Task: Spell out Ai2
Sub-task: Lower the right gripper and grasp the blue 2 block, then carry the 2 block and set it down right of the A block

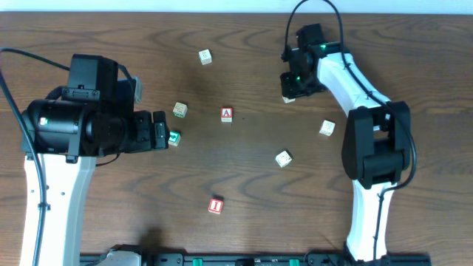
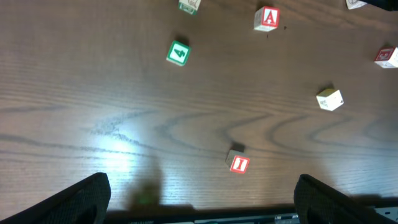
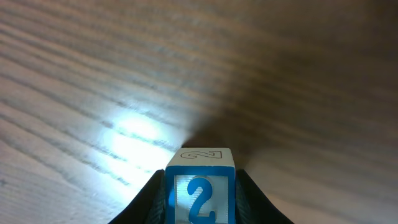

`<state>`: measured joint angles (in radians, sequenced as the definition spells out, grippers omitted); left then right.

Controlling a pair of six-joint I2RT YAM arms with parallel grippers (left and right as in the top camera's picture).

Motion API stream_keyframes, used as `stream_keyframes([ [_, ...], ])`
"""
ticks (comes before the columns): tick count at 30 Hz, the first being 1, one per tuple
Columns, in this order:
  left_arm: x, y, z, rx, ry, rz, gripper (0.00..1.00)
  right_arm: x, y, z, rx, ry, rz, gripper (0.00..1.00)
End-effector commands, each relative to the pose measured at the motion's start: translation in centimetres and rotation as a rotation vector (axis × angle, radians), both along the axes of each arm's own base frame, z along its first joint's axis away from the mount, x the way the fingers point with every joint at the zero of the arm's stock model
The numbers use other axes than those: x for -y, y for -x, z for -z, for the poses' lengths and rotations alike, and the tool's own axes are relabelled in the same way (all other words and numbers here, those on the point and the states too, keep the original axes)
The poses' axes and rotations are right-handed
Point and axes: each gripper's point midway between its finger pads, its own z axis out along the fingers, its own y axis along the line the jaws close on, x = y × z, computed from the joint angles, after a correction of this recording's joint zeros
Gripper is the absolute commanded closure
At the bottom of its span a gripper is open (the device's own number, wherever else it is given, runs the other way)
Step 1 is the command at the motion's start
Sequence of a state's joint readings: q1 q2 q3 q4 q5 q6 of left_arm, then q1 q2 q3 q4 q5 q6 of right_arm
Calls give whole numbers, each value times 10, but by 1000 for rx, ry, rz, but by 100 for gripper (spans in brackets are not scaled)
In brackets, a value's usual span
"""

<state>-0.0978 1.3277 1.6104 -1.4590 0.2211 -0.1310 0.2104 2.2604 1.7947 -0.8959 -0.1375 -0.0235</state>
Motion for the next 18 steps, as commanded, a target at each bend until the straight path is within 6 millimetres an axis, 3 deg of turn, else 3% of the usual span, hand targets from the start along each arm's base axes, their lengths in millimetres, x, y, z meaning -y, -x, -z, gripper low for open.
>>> stream_keyframes([
  [1,-5,3,-1,1,-20,-8,4,4,-3,-50,103,57,69,98],
  [5,-6,8,-3,4,-25,7,5,5,3,-115,215,40,73,98],
  [9,-7,15,-7,19,-29,16,5,16,27,-167,271,53,109,98],
  [13,-7,22,-15,58,-29,26,5,25,62,-199,276,99,141,98],
  [18,-9,36,-26,102,-29,32,5,12,102,-210,320,84,112,98],
])
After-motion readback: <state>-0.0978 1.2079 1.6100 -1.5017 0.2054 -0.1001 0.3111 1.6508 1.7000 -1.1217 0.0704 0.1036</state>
